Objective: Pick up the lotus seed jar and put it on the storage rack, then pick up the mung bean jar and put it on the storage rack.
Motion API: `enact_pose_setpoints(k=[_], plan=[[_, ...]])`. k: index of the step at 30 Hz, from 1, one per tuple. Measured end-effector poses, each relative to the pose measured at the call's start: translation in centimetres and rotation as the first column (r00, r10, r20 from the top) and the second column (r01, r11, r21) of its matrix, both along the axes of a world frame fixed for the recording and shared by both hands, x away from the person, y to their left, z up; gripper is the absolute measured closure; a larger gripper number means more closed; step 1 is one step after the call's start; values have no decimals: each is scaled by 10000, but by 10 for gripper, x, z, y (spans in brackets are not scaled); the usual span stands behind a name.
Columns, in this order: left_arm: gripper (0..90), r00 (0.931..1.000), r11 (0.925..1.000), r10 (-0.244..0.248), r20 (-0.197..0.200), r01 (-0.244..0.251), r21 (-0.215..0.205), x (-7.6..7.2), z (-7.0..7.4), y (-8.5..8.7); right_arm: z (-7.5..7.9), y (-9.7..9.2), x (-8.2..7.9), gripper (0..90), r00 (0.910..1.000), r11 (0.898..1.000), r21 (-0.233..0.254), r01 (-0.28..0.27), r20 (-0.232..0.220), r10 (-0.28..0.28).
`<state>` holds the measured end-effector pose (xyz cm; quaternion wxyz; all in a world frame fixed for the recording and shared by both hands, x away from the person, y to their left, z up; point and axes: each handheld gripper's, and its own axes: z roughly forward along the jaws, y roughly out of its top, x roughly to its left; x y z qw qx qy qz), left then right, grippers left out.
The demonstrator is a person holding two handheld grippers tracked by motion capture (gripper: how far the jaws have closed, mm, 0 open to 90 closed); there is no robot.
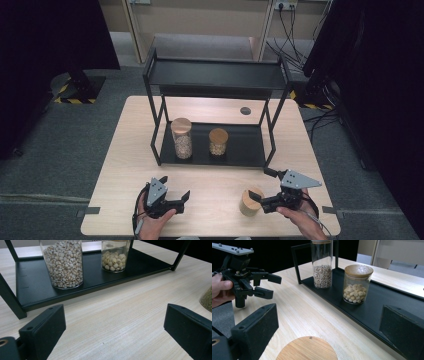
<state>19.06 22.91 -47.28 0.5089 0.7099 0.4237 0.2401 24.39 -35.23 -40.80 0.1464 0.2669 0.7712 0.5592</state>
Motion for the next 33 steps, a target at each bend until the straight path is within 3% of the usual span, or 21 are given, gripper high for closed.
enact_pose_setpoints(k=[20, 33], plan=[[34, 10000, 10000, 20, 10, -20, 29, 0, 0, -1, -11, -12, -15, 29, 9996, 9999, 42, 148, -223, -147], [34, 10000, 10000, 8, 17, -8, 39, -1, 0, -1, -22, -8, -20, 29, 9989, 9996, -268, -98, -450, 86]])
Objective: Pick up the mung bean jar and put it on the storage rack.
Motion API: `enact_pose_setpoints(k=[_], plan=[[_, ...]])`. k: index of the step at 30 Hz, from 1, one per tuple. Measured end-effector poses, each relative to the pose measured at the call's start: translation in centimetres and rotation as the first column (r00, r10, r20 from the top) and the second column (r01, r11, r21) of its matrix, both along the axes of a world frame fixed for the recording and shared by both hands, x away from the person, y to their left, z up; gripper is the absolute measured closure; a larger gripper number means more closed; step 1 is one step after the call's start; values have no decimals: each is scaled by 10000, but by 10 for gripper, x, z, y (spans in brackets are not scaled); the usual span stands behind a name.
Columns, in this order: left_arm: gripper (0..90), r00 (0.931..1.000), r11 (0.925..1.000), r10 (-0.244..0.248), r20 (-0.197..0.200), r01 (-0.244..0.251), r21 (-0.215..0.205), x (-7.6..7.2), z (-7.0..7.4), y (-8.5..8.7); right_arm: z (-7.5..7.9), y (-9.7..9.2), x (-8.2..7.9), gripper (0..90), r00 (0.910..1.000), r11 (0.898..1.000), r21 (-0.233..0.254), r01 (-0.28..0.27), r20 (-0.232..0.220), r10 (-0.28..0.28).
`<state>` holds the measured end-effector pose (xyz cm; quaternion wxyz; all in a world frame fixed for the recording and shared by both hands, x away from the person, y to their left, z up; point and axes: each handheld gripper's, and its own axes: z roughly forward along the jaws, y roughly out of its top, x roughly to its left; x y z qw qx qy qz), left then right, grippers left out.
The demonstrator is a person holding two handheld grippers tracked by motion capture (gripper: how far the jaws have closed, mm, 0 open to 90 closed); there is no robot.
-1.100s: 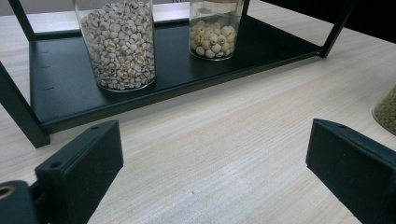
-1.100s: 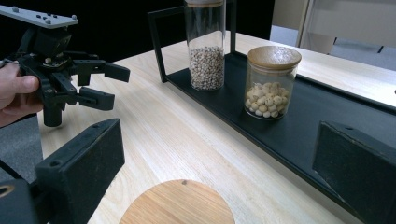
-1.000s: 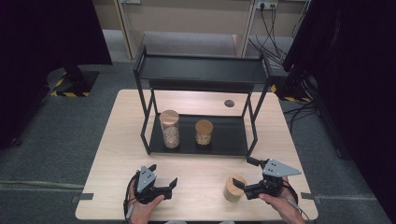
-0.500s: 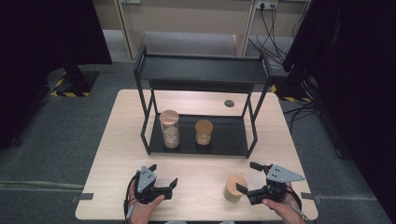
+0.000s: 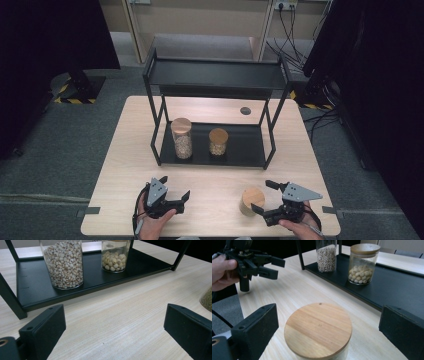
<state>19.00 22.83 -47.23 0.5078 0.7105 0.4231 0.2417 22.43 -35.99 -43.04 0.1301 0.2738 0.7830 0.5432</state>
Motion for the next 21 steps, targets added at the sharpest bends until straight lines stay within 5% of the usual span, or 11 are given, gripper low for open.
enact_pose_setpoints(k=[21], plan=[[34, 10000, 10000, -2, -18, 2, -28, 0, 0, 0, -15, 14, 2, 33, 9992, 9987, -454, -222, -352, 206]])
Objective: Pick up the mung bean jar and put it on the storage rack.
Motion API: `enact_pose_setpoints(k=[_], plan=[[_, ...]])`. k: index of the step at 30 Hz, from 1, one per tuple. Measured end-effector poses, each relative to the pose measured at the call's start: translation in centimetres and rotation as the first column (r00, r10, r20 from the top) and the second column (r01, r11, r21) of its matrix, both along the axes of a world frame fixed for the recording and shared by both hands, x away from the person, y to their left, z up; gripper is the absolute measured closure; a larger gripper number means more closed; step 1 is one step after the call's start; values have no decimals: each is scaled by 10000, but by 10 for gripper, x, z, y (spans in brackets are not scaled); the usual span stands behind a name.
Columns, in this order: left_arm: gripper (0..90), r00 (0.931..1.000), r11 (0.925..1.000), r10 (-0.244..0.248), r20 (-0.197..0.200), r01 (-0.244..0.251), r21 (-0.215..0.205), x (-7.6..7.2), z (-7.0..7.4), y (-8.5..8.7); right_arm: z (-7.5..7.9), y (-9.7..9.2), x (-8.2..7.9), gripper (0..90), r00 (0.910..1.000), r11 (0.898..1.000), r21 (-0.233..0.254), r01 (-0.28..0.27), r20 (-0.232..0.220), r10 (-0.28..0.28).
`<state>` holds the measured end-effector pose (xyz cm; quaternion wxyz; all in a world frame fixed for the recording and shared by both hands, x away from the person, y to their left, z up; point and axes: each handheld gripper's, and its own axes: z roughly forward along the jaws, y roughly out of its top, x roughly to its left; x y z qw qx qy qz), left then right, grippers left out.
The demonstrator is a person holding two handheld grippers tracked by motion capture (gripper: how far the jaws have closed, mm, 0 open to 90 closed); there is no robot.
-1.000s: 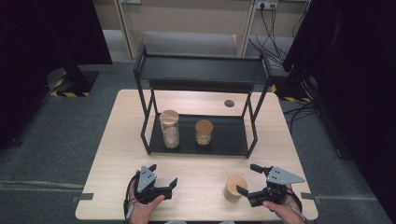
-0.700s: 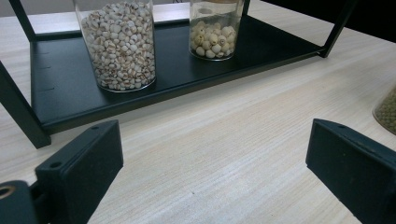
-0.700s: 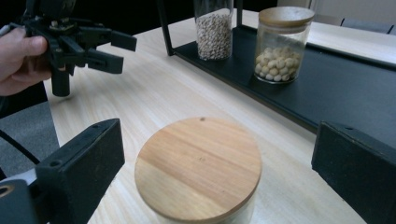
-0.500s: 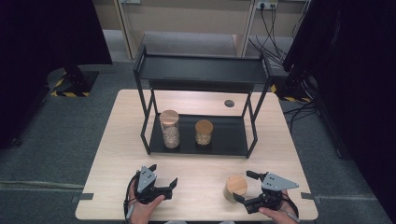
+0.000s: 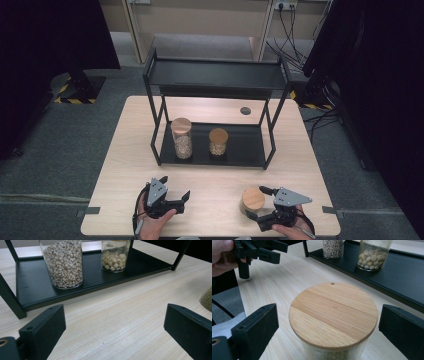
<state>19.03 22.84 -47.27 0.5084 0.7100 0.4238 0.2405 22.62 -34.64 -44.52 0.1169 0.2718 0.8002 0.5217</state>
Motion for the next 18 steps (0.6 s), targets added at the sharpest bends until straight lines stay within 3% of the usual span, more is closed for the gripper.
enact_pose_setpoints(k=[9, 18], plan=[[34, 10000, 10000, -4, 6, 4, 11, 0, 0, 0, -4, 3, 1, 81, 10000, 9998, -188, 51, -32, -51], [34, 10000, 10000, -11, -1, 11, 2, 0, 0, 0, -6, 9, 2, 204, 9999, 9984, -562, 11, 134, -3]])
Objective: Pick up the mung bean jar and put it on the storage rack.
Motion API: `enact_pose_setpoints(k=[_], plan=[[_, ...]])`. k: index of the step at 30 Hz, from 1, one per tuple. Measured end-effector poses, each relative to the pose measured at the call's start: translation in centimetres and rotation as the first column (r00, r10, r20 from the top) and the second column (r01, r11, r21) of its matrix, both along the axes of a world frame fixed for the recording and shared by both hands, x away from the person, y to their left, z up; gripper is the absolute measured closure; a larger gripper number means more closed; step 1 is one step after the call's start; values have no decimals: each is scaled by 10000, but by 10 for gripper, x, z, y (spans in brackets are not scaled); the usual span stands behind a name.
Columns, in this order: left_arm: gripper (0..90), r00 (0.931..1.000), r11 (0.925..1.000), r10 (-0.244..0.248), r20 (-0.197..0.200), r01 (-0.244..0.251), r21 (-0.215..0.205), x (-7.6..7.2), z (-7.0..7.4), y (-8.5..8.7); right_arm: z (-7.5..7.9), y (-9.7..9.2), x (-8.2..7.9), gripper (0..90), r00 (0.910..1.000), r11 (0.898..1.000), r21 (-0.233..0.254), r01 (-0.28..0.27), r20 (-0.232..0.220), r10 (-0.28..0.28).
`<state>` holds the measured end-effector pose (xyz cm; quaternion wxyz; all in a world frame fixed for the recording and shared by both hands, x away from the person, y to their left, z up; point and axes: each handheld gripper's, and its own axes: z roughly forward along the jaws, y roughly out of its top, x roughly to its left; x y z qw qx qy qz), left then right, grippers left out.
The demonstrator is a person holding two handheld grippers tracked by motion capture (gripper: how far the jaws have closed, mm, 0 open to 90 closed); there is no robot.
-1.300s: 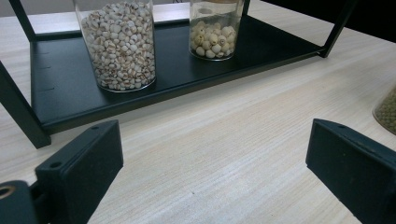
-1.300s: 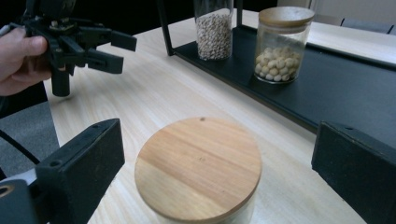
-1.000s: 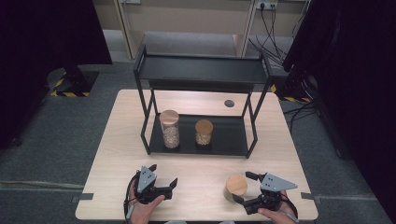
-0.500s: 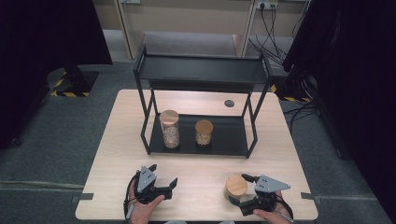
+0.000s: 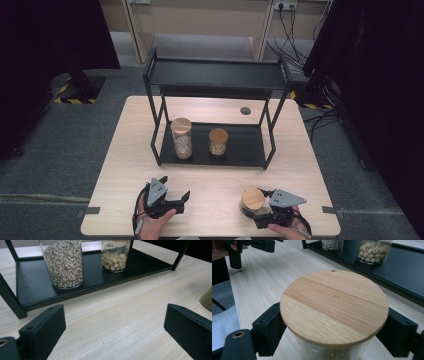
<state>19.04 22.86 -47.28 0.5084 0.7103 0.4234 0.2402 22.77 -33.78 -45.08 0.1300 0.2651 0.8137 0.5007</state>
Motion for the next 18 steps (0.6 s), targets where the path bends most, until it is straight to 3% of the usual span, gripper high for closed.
enact_pose_setpoints(k=[9, 13, 18], plan=[[34, 10000, 10000, 5, 5, -5, 13, 0, 0, 0, 1, 0, -1, 251, 9998, 9999, -139, 30, 181, -28], [35, 10000, 10000, 10, -2, -10, 15, 0, 0, 0, 1, -3, 1, 253, 9999, 9997, 168, 153, -76, -152], [34, 10000, 10000, 8, 5, -8, 9, 0, 0, 0, 7, -3, 2, 254, 9995, 9995, 94, 297, 67, -298]])
